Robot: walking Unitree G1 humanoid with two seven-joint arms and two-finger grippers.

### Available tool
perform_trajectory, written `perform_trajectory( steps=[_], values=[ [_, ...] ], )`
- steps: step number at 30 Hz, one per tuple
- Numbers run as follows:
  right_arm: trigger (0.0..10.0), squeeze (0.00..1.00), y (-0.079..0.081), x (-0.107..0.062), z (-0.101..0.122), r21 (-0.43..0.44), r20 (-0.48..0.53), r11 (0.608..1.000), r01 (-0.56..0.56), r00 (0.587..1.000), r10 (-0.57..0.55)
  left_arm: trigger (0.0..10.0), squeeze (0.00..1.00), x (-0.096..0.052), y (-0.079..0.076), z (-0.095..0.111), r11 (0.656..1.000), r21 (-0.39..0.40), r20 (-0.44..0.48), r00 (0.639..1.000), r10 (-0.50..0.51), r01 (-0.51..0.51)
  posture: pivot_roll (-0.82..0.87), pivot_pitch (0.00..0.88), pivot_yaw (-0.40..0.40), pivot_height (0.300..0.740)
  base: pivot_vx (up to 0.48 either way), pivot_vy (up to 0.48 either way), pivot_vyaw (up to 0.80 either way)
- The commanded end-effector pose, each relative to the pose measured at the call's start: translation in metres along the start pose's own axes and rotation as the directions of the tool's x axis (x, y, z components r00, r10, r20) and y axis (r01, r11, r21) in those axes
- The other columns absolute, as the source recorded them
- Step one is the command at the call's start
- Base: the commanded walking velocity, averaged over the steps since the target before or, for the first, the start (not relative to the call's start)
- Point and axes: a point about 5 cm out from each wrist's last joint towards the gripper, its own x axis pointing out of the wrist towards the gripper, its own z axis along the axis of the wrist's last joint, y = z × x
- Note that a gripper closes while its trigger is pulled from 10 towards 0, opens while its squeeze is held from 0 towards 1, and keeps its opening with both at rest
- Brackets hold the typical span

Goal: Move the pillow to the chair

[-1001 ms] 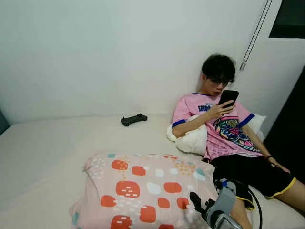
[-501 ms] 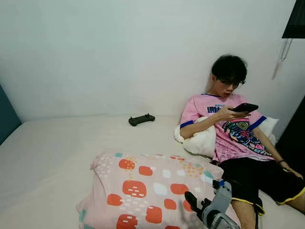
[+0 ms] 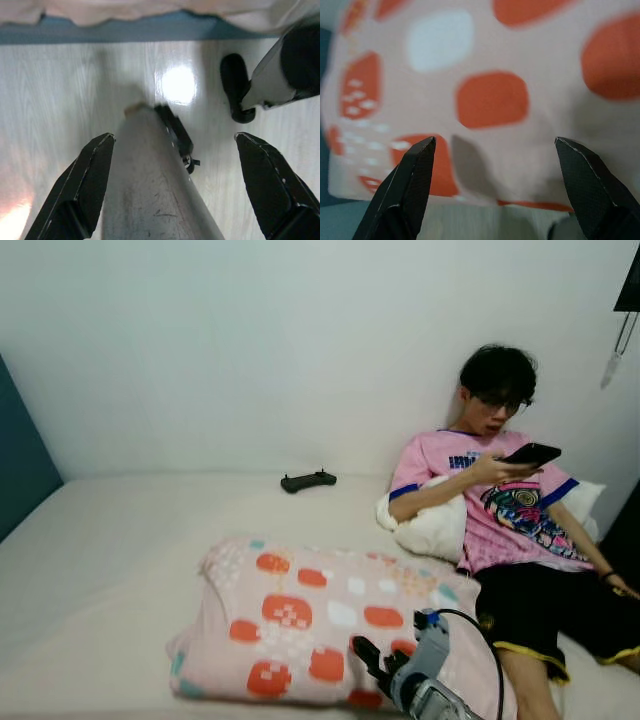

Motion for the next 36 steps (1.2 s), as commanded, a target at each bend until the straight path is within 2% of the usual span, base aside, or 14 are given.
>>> perform_trajectory(
  steps=[1,4,5,9,12,13,14,15,17,18,24,30,32,36],
  values=[
    [10.0,0.00,-0.007,-0.002,-0.004,0.053,0.001,0.997,0.049,0.999,-0.050,10.0,0.00,-0.002,0.005,-0.007,1.000,0.009,-0.016,1.000,0.013,-0.013,-0.08,0.050,0.008,0.621,0.000,0.000,0.00],
    [10.0,0.00,-0.013,-0.005,0.000,0.152,0.033,0.986,0.073,0.996,-0.079,10.0,0.00,-0.002,0.005,-0.009,1.000,0.009,-0.021,1.000,0.013,-0.012,-0.09,0.056,0.009,0.621,0.000,0.000,0.00],
    [10.0,0.00,-0.010,-0.004,-0.001,0.181,0.030,0.983,0.025,0.999,-0.031,10.0,0.00,-0.002,0.006,-0.011,1.000,0.013,-0.026,1.000,0.012,-0.011,-0.09,0.056,0.010,0.621,0.000,0.000,0.00],
    [10.0,0.00,0.002,-0.003,-0.009,0.196,0.013,0.976,-0.095,0.995,0.094,10.0,0.00,-0.003,0.007,-0.013,1.000,0.023,-0.033,0.999,0.011,-0.011,-0.09,0.062,0.014,0.621,0.000,0.000,0.00],
    [10.0,0.00,0.001,-0.003,-0.012,0.249,0.027,0.964,-0.094,0.996,0.091,10.0,0.00,-0.003,0.008,-0.013,1.000,0.024,-0.033,0.999,0.012,-0.011,-0.08,0.064,0.017,0.621,0.000,0.000,0.00],
    [10.0,0.00,-0.001,-0.004,-0.013,0.310,0.045,0.946,-0.093,0.996,0.083,10.0,0.00,-0.004,0.009,-0.014,1.000,0.026,-0.032,0.999,0.013,-0.012,-0.08,0.065,0.018,0.621,0.000,0.000,0.00],
    [10.0,0.00,-0.001,-0.004,-0.013,0.310,0.045,0.946,-0.093,0.996,0.083,10.0,0.00,-0.004,0.009,-0.014,1.000,0.026,-0.032,0.999,0.013,-0.012,-0.08,0.065,0.018,0.621,0.000,0.000,0.00],
    [10.0,0.00,-0.002,-0.005,-0.014,0.392,0.057,0.916,-0.086,0.996,0.068,10.0,0.00,-0.004,0.010,-0.014,1.000,0.027,-0.031,0.999,0.014,-0.014,-0.07,0.072,0.024,0.621,0.000,0.000,0.00],
    [10.0,0.00,0.001,-0.004,-0.018,0.431,0.038,0.898,-0.089,0.996,0.080,10.0,0.00,-0.004,0.012,-0.014,0.999,0.029,-0.030,0.999,0.017,-0.016,-0.06,0.076,0.030,0.621,0.000,0.000,0.00],
    [10.0,0.00,0.008,-0.003,-0.024,0.422,0.007,0.899,-0.116,0.992,0.125,10.0,0.00,-0.005,0.014,-0.014,0.999,0.032,-0.030,0.999,0.019,-0.018,-0.06,0.081,0.037,0.621,0.000,0.000,0.00],
    [10.0,0.00,0.014,-0.002,-0.034,0.402,-0.039,0.905,-0.137,0.985,0.166,10.0,0.00,-0.005,0.017,-0.015,0.999,0.041,-0.035,0.999,0.025,-0.024,-0.06,0.088,0.049,0.621,0.000,0.000,0.00],
    [10.0,0.00,-0.004,-0.006,-0.010,0.421,0.091,0.901,-0.105,0.993,0.074,10.0,0.00,-0.006,0.021,-0.016,0.999,0.046,-0.038,0.999,0.028,-0.026,-0.05,0.090,0.061,0.621,0.000,0.000,0.00],
    [10.0,0.00,-0.020,-0.010,0.010,0.453,0.180,0.889,-0.066,0.984,-0.019,10.0,0.00,-0.006,0.022,-0.015,0.999,0.047,-0.036,0.999,0.027,-0.025,-0.05,0.089,0.068,0.621,0.000,0.000,0.00],
    [10.0,0.00,-0.032,-0.016,0.030,0.472,0.260,0.880,-0.055,0.962,-0.080,10.0,0.00,-0.006,0.023,-0.014,0.998,0.049,-0.033,0.999,0.028,-0.026,-0.04,0.089,0.076,0.621,0.000,0.000,0.00]
  ],
)
